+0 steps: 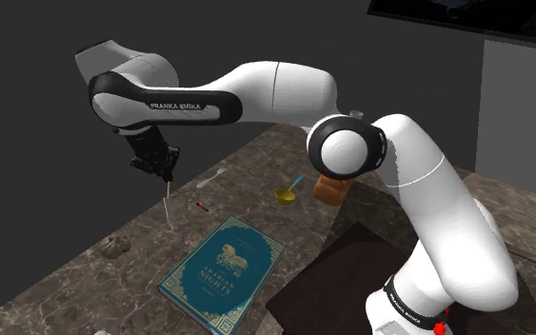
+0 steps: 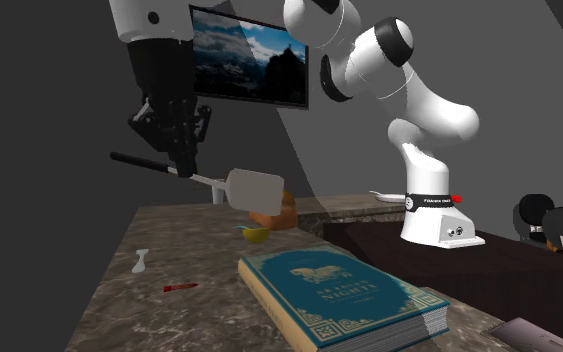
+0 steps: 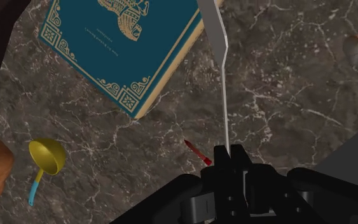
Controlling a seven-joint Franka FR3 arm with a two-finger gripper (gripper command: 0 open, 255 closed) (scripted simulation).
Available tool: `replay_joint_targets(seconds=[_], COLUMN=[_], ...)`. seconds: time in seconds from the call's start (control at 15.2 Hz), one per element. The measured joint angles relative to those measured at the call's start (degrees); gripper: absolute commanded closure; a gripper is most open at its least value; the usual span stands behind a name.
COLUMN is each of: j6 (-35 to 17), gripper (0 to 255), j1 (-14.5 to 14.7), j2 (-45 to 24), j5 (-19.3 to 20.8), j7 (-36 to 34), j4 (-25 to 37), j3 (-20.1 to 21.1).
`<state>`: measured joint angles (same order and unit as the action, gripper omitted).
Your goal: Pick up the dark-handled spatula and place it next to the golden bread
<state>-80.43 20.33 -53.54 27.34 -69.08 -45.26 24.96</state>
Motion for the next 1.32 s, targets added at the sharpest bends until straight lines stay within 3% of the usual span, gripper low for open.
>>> replay_joint_targets(seconds=[0.4,0.66,1.32], j6=[-7.08,-10.64,-17.02], gripper=[255,255,255], j1=[-9.31,-14.80,-26.04], j2=[9.97,14.44,20.80], j5=[-1.15,-1.64,-1.99], j7=[2.44,5.58,15.25], j4=[-17.24,-24.69,-34.81], j3=[1.01,0.85,-1.04])
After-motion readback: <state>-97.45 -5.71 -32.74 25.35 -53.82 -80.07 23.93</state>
